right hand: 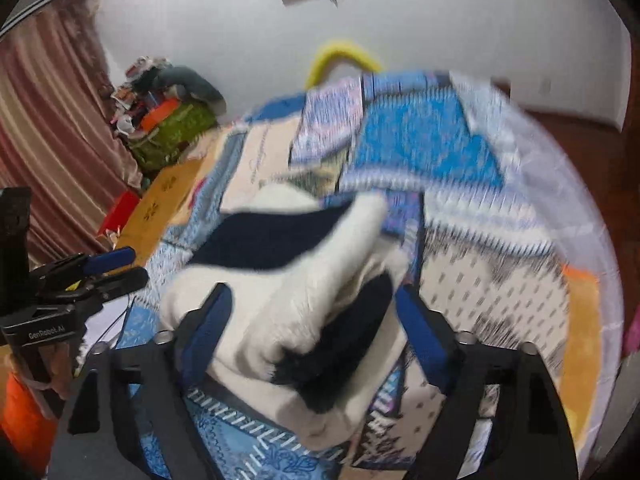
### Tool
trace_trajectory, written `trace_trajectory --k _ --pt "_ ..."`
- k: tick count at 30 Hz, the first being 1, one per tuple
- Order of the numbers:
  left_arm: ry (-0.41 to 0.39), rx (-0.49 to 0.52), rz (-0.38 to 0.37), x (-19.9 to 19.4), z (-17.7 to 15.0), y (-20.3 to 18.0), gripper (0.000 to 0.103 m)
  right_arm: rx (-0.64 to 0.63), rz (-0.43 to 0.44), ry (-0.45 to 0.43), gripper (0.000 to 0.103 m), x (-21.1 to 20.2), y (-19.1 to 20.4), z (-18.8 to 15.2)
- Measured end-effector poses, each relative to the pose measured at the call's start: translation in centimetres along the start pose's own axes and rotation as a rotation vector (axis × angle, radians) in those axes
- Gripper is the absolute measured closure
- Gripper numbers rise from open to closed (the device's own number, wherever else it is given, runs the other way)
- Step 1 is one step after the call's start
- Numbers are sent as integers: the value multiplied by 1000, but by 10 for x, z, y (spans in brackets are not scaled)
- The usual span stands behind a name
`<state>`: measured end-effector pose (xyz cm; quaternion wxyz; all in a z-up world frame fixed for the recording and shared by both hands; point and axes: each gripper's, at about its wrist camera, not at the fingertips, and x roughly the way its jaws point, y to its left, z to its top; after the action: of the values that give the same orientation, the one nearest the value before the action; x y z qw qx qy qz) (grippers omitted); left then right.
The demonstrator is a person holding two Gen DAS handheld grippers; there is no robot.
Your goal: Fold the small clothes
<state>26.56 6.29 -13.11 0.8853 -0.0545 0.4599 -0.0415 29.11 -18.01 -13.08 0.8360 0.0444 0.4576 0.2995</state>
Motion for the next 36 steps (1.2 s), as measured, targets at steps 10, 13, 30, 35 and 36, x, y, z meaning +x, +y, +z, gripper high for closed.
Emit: trace_trajectory --k 10,13,30,35,36 --pt "54 -34 -16 30 -15 16 41 -14 33 71 78 13 10 -21" --pt "42 -34 -14 26 -12 17 41 -33 46 31 79 -7 19 -17" --pt "87 -22 -22 35 -31 11 30 59 35 97 75 5 -18 -66" --pt "82 -21 -41 30 -30 10 30 74 -3 61 45 -6 -23 -66" --pt "84 -26 -54 30 -27 10 30 75 -11 59 37 -7 -22 -64"
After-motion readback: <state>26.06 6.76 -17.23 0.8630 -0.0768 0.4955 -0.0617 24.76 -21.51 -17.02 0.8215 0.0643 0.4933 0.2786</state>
